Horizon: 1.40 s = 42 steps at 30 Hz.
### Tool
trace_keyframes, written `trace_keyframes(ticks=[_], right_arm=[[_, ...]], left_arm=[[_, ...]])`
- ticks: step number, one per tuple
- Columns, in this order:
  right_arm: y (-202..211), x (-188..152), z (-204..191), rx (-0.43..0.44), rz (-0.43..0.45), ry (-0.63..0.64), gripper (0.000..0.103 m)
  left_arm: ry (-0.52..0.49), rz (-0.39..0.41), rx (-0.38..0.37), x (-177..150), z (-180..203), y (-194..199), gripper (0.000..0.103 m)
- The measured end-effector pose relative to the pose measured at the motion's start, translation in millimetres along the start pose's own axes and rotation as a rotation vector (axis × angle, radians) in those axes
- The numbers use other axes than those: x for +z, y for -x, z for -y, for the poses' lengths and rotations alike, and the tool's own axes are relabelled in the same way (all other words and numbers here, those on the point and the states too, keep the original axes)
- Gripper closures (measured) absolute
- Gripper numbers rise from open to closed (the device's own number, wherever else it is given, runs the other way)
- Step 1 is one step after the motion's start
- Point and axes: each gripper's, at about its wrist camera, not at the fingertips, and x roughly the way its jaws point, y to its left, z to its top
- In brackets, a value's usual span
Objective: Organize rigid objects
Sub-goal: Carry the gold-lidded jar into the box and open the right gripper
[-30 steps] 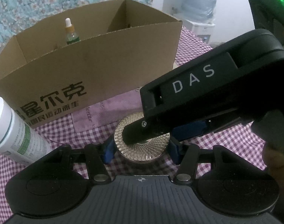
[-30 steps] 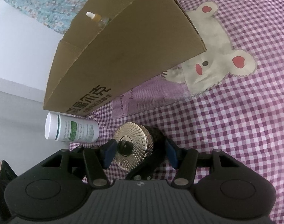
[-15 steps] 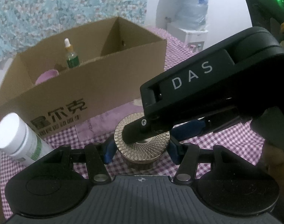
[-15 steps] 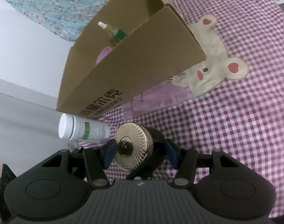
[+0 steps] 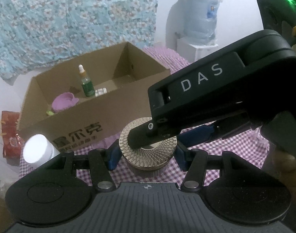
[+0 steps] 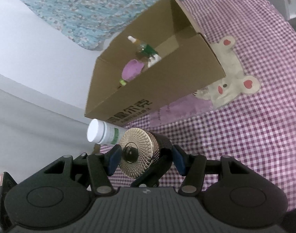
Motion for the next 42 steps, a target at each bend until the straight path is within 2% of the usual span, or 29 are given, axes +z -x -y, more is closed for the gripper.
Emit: trace_keyframes(ticks=[11, 16, 21, 31, 35, 42], right_arm=[[10, 23, -19, 0.015, 0.022, 0.044, 0.043], [15, 53, -35, 0.011, 0.038, 0.101, 0.043], [11, 100, -49, 0.008, 0.042, 0.152, 0.043], [-43, 196, -37, -0.041, -0.025, 0.188, 0.043], [-71, 220, -27, -0.079, -0.054, 0.201, 0.042], [-105, 243, -21, -0.145, -0.094, 0.259, 0.042]], left_arm=[[0.027, 0.031, 0.029, 27, -5, 2, 0.047], [0.055, 0.054, 0.046, 57, -9, -3, 0.047], [0.090, 0.076, 0.061, 89, -28, -18, 0.047], [0.222, -0.001, 0.059, 138, -76, -92, 0.047], [0.277, -0.049, 0.046, 146, -92, -126, 0.047], [0.329, -0.082, 0.032, 146, -105, -155, 0.047]])
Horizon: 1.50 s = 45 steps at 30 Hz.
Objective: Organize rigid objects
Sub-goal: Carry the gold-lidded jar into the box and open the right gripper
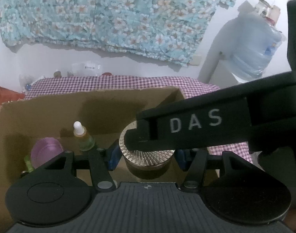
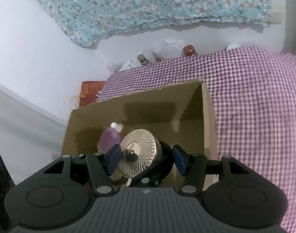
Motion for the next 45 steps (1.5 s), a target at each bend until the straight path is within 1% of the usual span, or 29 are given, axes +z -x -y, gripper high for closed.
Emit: trace_keyframes(ticks=[4, 5, 6, 11, 13, 16, 17, 21, 27, 29, 33, 37, 38, 41, 42, 43, 44, 45], right_arm=[[-10, 4, -3, -0.057, -0.002, 0.058, 0.043], [-13, 5, -4, -0.069, -0.003, 0.068, 0.046], [-15, 5, -5, -0.076, -0.001, 0.080, 0.048], [-14, 7, -6, -0.090, 0.014, 0.107, 0.049], [-13, 5, -6, -0.093, 0.025, 0.112, 0.050], [-10, 4, -5, -0.091, 0.040, 0.104, 0.050], [-8, 4, -5, -0.088, 0.046, 0.100, 0.050], [-4, 3, -1, -0.073, 0.058, 0.072, 0.050], [9, 0, 4, -0.044, 0.096, 0.020, 0.049], [16, -4, 7, -0.020, 0.116, -0.007, 0.049], [40, -22, 14, 0.038, 0.178, -0.082, 0.049], [67, -55, 19, 0.079, 0.241, -0.151, 0.049], [72, -63, 20, 0.089, 0.252, -0.168, 0.049], [93, -98, 22, 0.122, 0.302, -0.219, 0.047], [100, -112, 21, 0.118, 0.326, -0.229, 0.047], [105, -124, 21, 0.110, 0.341, -0.236, 0.045], [109, -137, 19, 0.103, 0.349, -0.243, 0.044], [112, -152, 17, 0.097, 0.354, -0.254, 0.043]], left_arm=[[0.008, -0.029, -0.009, -1, 3, -12, 0.047], [0.004, -0.038, -0.004, 0, 5, -15, 0.047], [0.001, -0.045, 0.001, 0, 6, -18, 0.047], [0.025, -0.074, -0.005, -3, 6, -28, 0.046], [0.026, -0.067, -0.006, -5, 6, -26, 0.046], [0.021, -0.063, -0.001, -7, 7, -23, 0.045], [0.023, -0.063, -0.004, -7, 8, -22, 0.046], [0.004, -0.031, 0.005, -7, 13, -12, 0.046], [0.001, -0.015, -0.001, -3, 15, 4, 0.045], [-0.008, -0.007, -0.006, -4, 17, 14, 0.044], [-0.026, 0.010, -0.023, -12, 19, 44, 0.041], [-0.031, 0.010, -0.039, -20, 14, 70, 0.039], [-0.039, 0.008, -0.036, -24, 13, 79, 0.037], [-0.080, 0.013, -0.022, -41, 9, 104, 0.031], [-0.091, 0.016, -0.022, -47, 7, 113, 0.030], [-0.101, 0.016, -0.021, -56, 4, 123, 0.027], [-0.110, 0.013, -0.021, -64, 1, 130, 0.023], [-0.114, 0.009, -0.016, -71, -3, 136, 0.022]])
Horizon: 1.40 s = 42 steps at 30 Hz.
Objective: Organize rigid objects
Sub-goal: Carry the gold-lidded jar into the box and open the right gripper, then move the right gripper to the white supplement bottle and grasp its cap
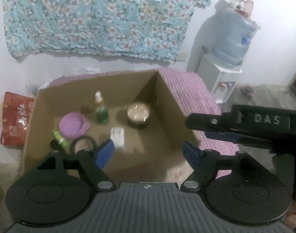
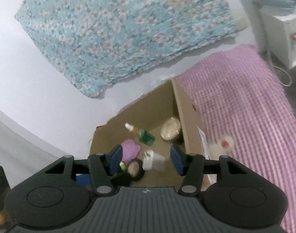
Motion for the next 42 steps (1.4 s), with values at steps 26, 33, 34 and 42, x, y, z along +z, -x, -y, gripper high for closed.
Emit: trace_keyframes(ticks=[26, 33, 34, 42], right_arm=[[27, -124, -77, -0.147, -0.001, 0.099, 0.000], [12, -124, -94, -0.150, -0.032, 0.119, 0.000], [10, -123, -94, -0.151, -0.035, 0.119, 0.000], [-11, -116, -95, -0.119, -0.082, 0.102, 0.000]], left_arm=[[0.153, -0.004, 0.079, -113, -108, 68, 0.002], [0.164, 0.014, 0.049, -116, -118, 63, 0.002], [0.166, 0.015, 0.045, -116, -119, 62, 0.002], [0.187, 0.030, 0.028, -114, -127, 51, 0.002]])
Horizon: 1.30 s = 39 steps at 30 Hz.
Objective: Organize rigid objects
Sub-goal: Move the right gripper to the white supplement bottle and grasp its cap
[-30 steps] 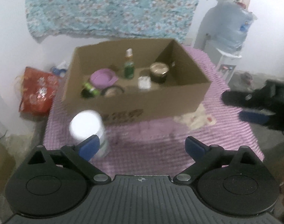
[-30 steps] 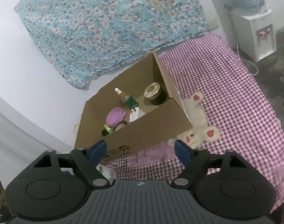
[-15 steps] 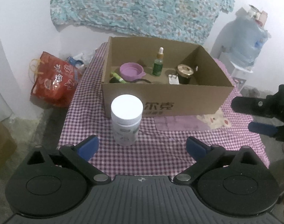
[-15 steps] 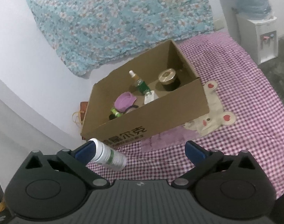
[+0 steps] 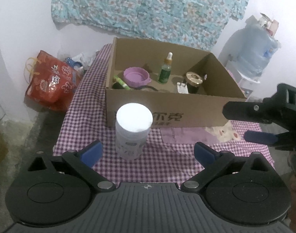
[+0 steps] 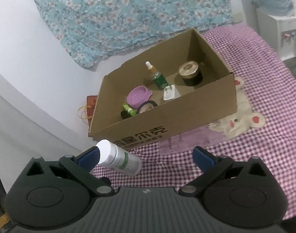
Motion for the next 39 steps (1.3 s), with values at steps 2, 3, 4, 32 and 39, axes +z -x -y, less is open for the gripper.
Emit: trace_keyframes(ticks=[2, 3, 4, 32, 39], right_arm=[[-6, 4, 0, 0.024, -0.009, -0.005, 0.000], [-9, 7, 0, 0.040, -0.015, -0.009, 0.000], [-13, 8, -1, 0.055, -0.021, -0.012, 0.000], [-128, 8, -19, 0.242, -0.314, -0.048, 0.044], [-104, 9, -10, 0.233, -0.283, -0.062, 0.044]], left_arm=[[-0.009, 0.011, 0.008, 0, 0, -3, 0.002], [-0.014, 0.014, 0.013, 1, -1, -4, 0.002], [-0.019, 0.018, 0.021, 2, -1, -6, 0.003], [-0.058, -0.002, 0.068, 10, -3, -49, 0.051], [-0.073, 0.004, 0.037, 8, 16, -38, 0.051]])
